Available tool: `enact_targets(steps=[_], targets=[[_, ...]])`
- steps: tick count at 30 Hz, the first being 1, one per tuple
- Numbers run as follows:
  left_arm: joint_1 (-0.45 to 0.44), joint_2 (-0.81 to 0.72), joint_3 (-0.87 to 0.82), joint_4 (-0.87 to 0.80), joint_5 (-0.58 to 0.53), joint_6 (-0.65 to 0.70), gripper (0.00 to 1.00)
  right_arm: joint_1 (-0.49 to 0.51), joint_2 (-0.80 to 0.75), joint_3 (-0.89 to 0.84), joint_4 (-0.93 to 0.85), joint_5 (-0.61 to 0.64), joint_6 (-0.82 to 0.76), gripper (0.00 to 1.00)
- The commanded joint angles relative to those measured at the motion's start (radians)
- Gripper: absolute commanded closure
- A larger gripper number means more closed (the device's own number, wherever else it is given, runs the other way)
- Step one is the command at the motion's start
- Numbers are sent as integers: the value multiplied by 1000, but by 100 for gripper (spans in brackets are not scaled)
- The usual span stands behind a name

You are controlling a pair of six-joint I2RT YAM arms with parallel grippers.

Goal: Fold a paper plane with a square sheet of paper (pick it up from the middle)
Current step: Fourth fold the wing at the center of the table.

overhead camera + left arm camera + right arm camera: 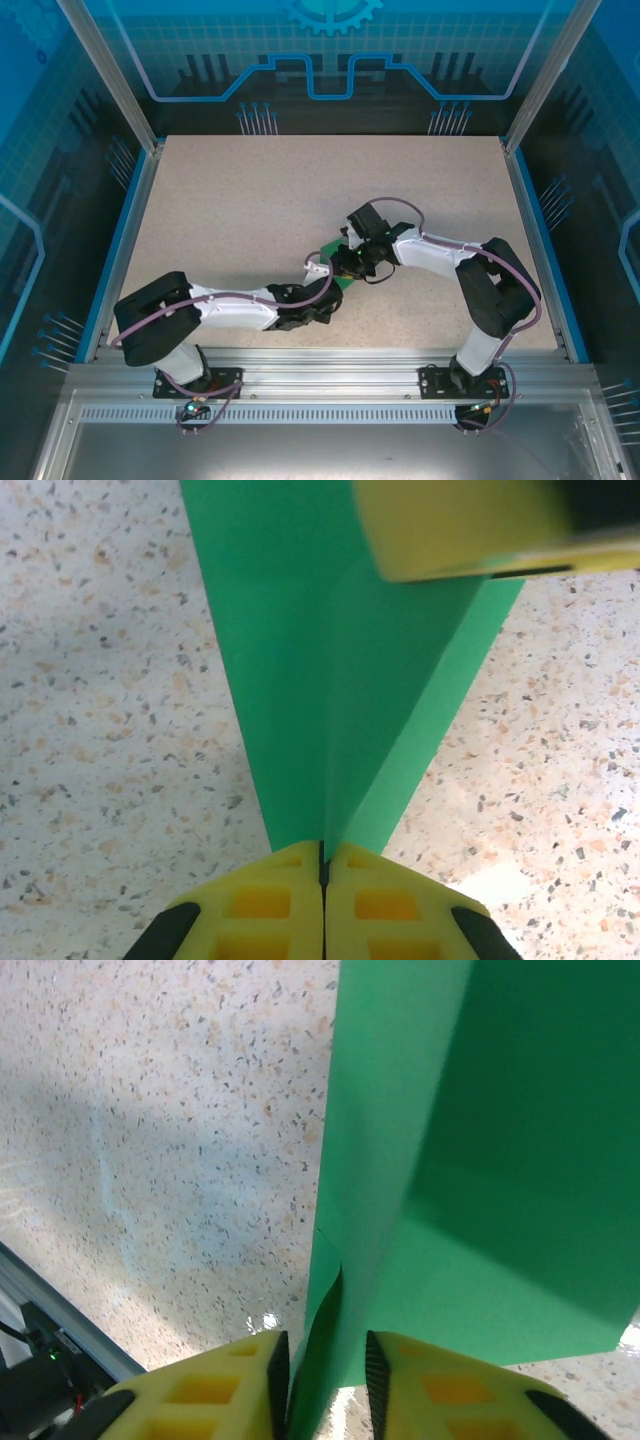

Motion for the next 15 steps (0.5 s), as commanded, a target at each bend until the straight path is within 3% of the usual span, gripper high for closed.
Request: enact_targets(steps=[1, 5, 10, 12, 15], targets=[[41, -50, -65, 128, 164, 27, 93, -5, -57, 11, -35, 7, -32, 61], [97, -64, -110, 203, 278, 32, 93, -27, -147, -15, -48, 23, -61, 53], [156, -60, -158, 295, 397, 23, 93, -40, -243, -84, -14, -2, -73, 50], [172, -58, -170, 321, 420, 15, 93, -39, -255, -115, 20, -34, -69, 53], [190, -51, -191, 363, 455, -3, 93, -26, -236, -138, 65, -71, -62, 65]])
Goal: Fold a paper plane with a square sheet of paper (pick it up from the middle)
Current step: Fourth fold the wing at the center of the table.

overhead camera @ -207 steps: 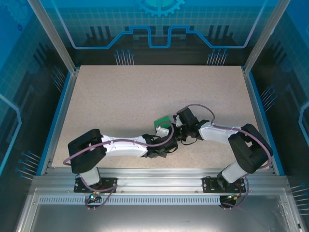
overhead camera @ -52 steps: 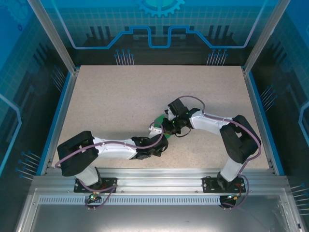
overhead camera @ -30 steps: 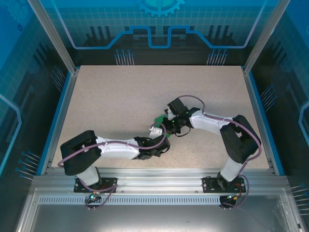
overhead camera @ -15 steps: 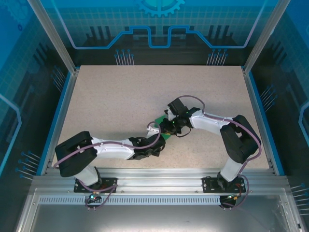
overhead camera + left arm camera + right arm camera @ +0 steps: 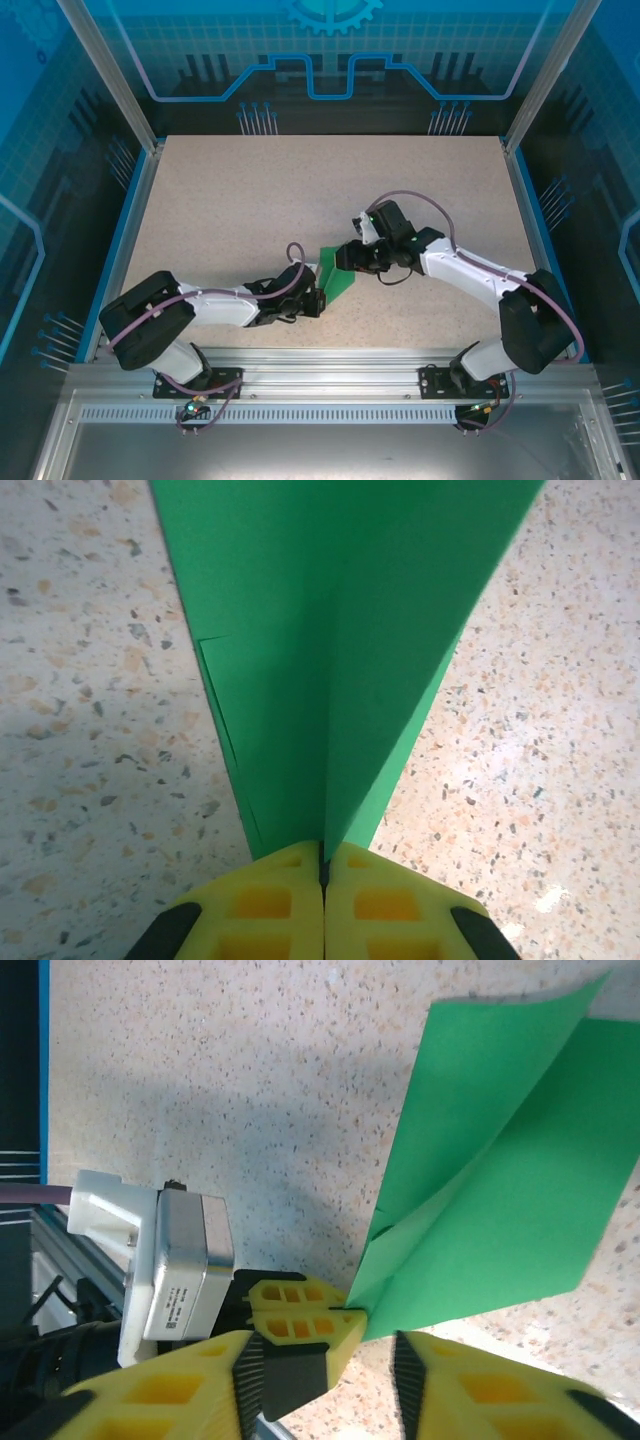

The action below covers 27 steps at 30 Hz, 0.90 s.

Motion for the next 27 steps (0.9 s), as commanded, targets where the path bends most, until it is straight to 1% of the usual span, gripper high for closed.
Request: enact_targets(steps=[1, 3, 9, 16, 23, 27], targets=[[20, -4, -33, 84, 95, -12, 93, 14, 28, -31, 55, -67, -5, 69], [27, 2, -41, 97, 103, -25, 92, 34, 66, -29, 85, -87, 2, 74], [38, 6, -49, 94, 105, -42, 92, 52, 200, 17, 148, -117, 31, 82], [39, 0, -61, 93, 102, -54, 91, 55, 280, 51, 172, -130, 32, 83], [39, -8, -56, 70, 101, -50, 85, 55, 350, 80, 152, -105, 24, 84], [40, -14, -46, 45, 101, -44, 81, 51, 362, 89, 140, -86, 22, 84]])
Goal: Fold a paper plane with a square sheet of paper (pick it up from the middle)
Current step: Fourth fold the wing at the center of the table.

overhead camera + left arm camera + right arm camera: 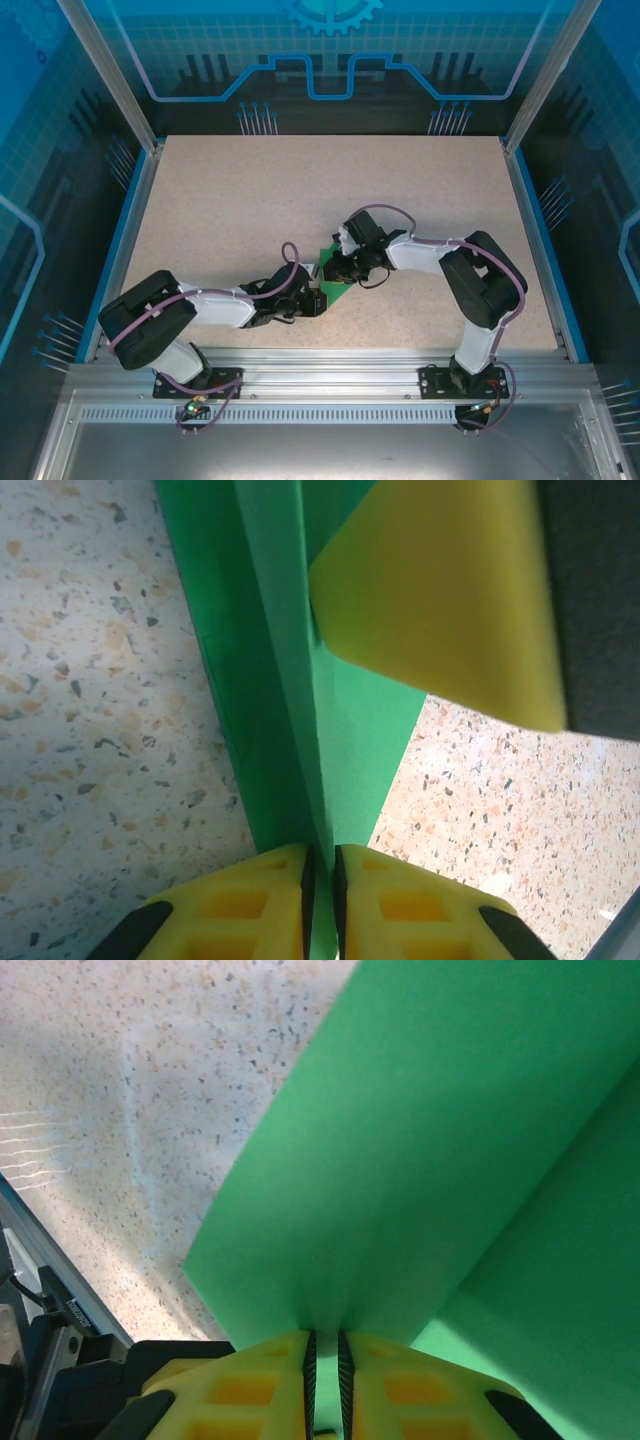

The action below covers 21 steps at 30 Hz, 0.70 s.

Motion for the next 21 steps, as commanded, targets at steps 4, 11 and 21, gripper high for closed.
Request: enact_targets(steps=[4, 11, 21], targets=[[6, -31, -1, -51, 28, 6, 80, 6, 26, 37, -25, 20, -6, 84], [6, -44, -5, -59, 47, 18, 83, 4, 33, 48, -51, 39, -10, 84], [40, -5, -13, 0, 116, 21, 100, 4, -81, -18, -37, 43, -12, 82]])
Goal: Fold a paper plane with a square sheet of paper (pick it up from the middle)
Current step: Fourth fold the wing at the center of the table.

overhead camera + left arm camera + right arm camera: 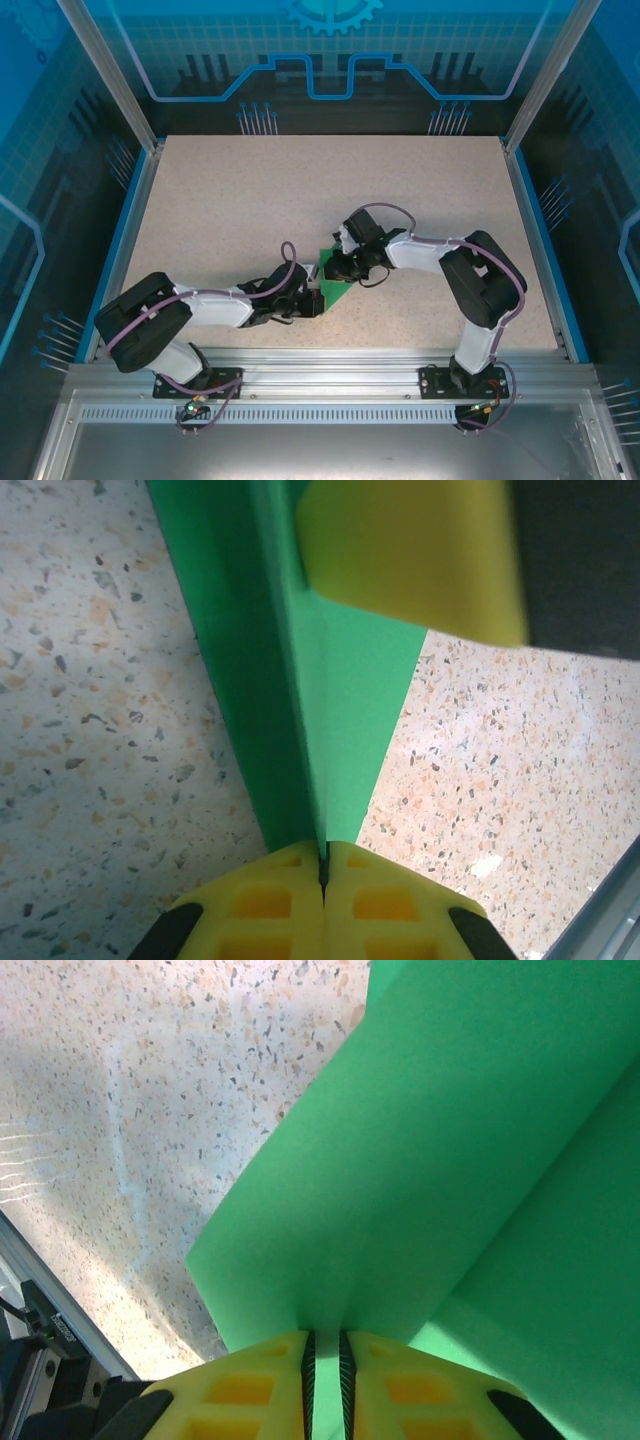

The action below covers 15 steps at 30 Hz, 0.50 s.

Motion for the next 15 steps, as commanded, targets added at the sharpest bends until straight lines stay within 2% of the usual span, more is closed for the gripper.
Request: enact_targets(steps=[1, 7, 15], targets=[[28, 22, -14, 36, 72, 6, 100, 5, -76, -31, -8, 1, -11, 82], [44, 35, -16, 48, 106, 6, 100, 6, -113, -53, 30, -42, -6, 81], [57, 29, -31, 50, 106, -4, 100, 12, -34, -14, 65, -75, 4, 81]])
